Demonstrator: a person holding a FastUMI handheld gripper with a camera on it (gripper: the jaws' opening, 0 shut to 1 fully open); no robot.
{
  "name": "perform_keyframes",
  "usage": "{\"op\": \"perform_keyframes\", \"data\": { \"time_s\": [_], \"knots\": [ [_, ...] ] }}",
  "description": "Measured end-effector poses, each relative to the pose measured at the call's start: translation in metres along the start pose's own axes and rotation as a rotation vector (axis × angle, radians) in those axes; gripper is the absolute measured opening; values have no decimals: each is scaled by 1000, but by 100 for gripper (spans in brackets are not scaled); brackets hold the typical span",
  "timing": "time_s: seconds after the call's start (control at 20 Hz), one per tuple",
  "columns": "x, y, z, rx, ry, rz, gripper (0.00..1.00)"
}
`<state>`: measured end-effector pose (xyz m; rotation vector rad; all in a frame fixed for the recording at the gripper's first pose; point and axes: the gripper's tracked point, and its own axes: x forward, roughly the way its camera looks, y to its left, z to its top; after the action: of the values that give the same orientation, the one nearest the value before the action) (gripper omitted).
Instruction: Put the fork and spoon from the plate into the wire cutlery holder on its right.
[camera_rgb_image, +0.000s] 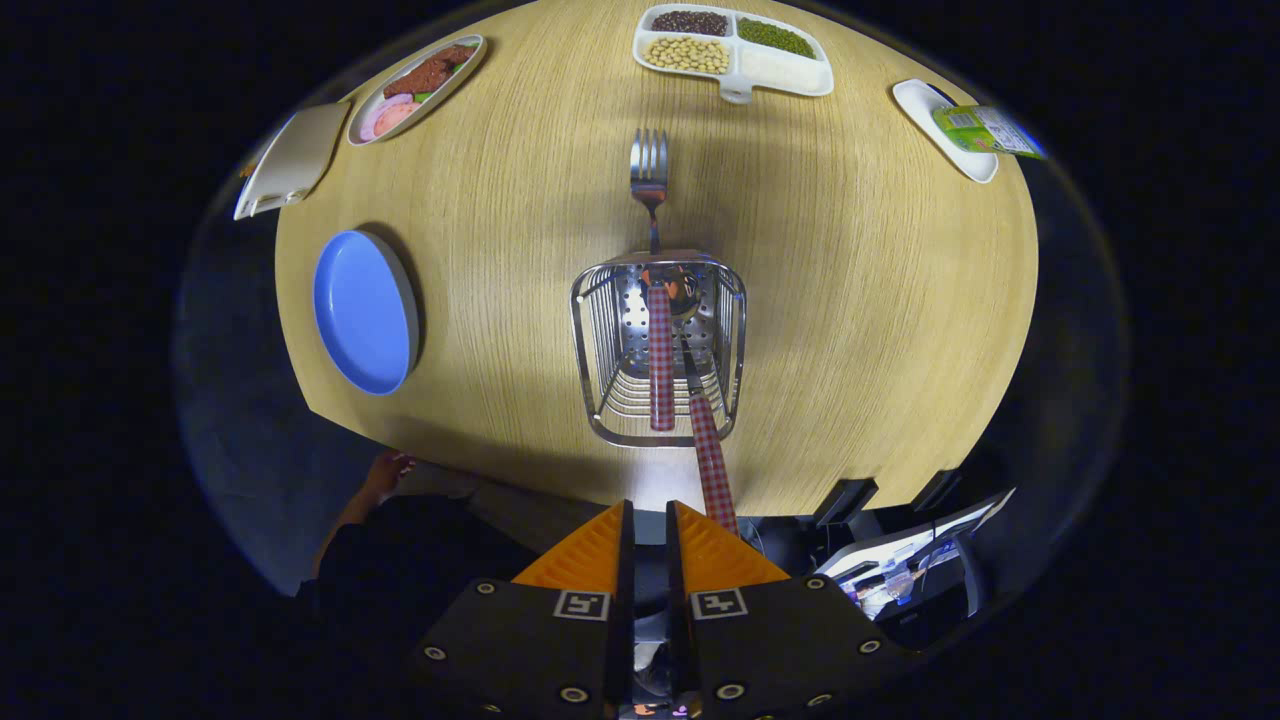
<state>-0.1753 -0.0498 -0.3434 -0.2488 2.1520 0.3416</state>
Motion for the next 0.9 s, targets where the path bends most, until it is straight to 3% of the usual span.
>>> {"op": "perform_keyframes", "data": {
  "time_s": [0.1, 0.3, 0.4, 0.45, 0.55, 0.65, 0.9],
  "knots": [
    [-7, 3, 10, 14, -100, 18, 15],
    [-36, 5, 24, 71, -325, 52, 27],
    [-54, 15, 32, 105, -438, 100, 38],
    [-63, 17, 35, 112, -496, 111, 50],
    [-83, 16, 38, 114, -617, 106, 70],
    [-101, 16, 43, 108, -738, 83, 81],
    [-143, 5, 62, 131, -1037, 23, 90]
  ]
}}
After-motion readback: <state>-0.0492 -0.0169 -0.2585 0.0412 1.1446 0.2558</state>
